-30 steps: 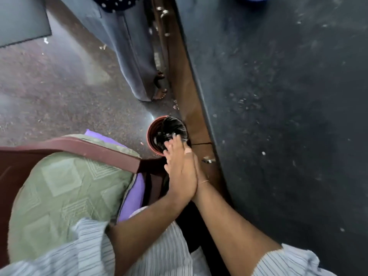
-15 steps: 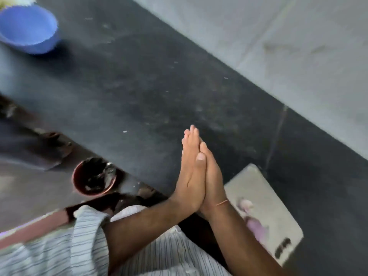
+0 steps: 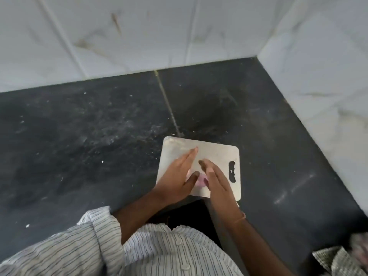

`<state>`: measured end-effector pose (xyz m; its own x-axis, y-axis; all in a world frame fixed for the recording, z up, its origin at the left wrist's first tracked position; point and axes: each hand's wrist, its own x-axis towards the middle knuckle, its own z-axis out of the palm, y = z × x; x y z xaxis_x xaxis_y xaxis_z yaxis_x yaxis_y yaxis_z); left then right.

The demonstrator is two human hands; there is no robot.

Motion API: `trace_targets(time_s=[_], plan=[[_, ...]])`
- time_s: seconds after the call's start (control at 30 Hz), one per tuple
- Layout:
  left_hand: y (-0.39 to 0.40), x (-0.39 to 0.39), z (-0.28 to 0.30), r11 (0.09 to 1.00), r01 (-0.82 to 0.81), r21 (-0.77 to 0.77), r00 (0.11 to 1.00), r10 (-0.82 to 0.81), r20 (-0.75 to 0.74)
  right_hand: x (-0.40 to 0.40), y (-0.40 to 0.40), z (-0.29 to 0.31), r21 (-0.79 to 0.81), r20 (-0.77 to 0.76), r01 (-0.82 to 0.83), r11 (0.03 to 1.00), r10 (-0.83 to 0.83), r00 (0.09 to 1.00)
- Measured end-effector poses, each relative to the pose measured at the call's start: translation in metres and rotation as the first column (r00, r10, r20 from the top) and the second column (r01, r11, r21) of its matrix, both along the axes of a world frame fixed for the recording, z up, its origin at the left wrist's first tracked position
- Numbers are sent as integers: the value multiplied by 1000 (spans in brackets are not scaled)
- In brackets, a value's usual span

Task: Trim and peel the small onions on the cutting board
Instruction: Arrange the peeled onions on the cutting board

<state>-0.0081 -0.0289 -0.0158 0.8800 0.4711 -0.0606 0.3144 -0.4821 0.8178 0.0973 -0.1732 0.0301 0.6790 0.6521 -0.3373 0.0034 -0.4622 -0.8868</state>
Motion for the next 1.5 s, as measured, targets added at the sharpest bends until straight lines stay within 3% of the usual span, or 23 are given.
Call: trace_targets(time_s=[0.13,0.23,0.47,0.6,0.77,1.1,1.3,1.5], plan=[[23,-9,-23,991,40,128,997,-31,-67,12,-47,-21,-216,371,6,976,76,926],[36,-18,-37,985,130,115,981,-111,-160,9,-60,-34,-311,485,-50,949,204,850],[50,-11,-52,978,157,136,977,-134,-167,4,-9,-48,-464,479,-212,860,445,756],[55,-3,-48,985,140,95,978,-123,-170,17,5,-58,-449,436,-146,882,358,826],[54,7,-44,993,89,77,987,-77,-143,28,20,-50,-405,320,23,914,118,940],[62,11,-53,993,104,65,978,-90,-190,40,21,-56,-534,468,-4,845,299,832],[60,14,-54,993,91,69,981,-77,-181,37,26,-55,-444,440,-4,896,222,870],[52,16,-52,995,56,86,987,-42,-156,38,32,-58,-470,457,14,883,229,860]])
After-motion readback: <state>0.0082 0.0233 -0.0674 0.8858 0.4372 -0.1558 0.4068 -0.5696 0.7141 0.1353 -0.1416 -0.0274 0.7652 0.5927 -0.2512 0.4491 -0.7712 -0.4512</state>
